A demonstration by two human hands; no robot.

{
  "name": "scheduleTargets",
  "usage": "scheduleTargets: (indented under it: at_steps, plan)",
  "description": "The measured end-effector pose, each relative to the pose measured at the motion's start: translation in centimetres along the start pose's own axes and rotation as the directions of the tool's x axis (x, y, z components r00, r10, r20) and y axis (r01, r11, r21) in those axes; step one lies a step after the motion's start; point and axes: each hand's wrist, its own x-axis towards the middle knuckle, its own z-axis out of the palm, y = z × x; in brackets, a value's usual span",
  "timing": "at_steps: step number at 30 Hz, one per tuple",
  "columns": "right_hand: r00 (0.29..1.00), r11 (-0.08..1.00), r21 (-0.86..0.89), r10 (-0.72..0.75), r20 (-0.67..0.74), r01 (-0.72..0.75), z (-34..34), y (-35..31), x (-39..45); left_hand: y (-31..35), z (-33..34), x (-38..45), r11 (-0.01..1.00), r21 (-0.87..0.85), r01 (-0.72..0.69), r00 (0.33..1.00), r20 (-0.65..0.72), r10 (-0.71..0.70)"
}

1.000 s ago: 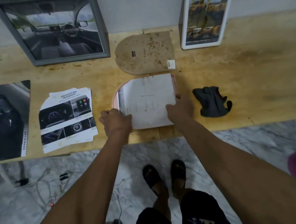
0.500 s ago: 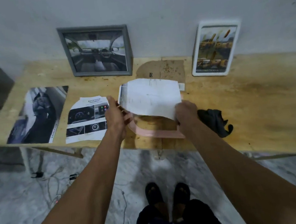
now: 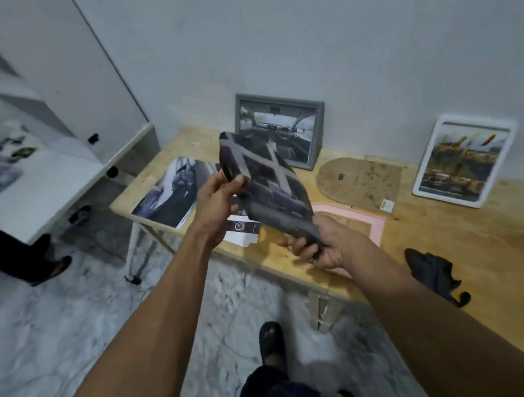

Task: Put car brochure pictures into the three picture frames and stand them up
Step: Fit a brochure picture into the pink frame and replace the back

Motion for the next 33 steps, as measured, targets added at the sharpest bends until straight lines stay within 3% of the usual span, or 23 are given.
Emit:
scheduleTargets:
  at_steps: [4,7,11,14,17,19,23,28,33]
  plan:
    - [0.996,0.978,-0.194,-0.083,-0.021,0.078,2.7,0.0,-0.6,0.5,-3.5,0.1,0.995,0.057,-0.076,0.981,-0.172,0.084]
    - [0.963,0.948,-0.245,-0.239,-0.126,0.203,4.3,-0.9,0.8,0.2,-5.8,0.9,0.991,0.117,-0.069,0.952,-0.291,0.1]
    - [0.942,0.942,-0.141,-0.319,-0.106,0.303,5.7,-2.7,3.8,-0.7,-8.6,3.6,0.988,0.153,0.013,0.889,-0.454,0.058]
    - [0.887,0.874,-0.29,-0.441,-0.139,0.389,7.5,-3.6,6.0,-1.3,-10.8,6.6,0.979,0.174,0.108,0.864,-0.504,-0.006]
    - [0.82,0.769,-0.524,-0.533,-0.209,0.366,9.4,-4.4,10.0,-2.1,-13.5,10.6,0.97,0.166,0.175,0.873,-0.482,-0.075]
    - [0.8,0.755,-0.576,-0.537,-0.267,0.314,11.0,-5.2,13.3,-2.5,-16.0,13.8,0.961,0.155,0.231,0.891,-0.43,-0.145]
    - [0.757,0.792,-0.566,-0.511,-0.407,0.23,14.6,-6.6,20.9,-2.6,-21.6,20.1,0.915,0.269,0.301,0.927,-0.308,-0.214]
    - [0.716,0.805,-0.589,-0.454,-0.53,0.075,19.6,-6.3,29.1,-3.0,-28.4,26.3,0.797,0.486,0.358,0.928,-0.278,-0.247]
    - [0.695,0.843,-0.538,-0.384,-0.608,-0.004,23.5,-6.5,34.2,-3.7,-33.2,31.4,0.654,0.695,0.298,0.954,-0.19,-0.232]
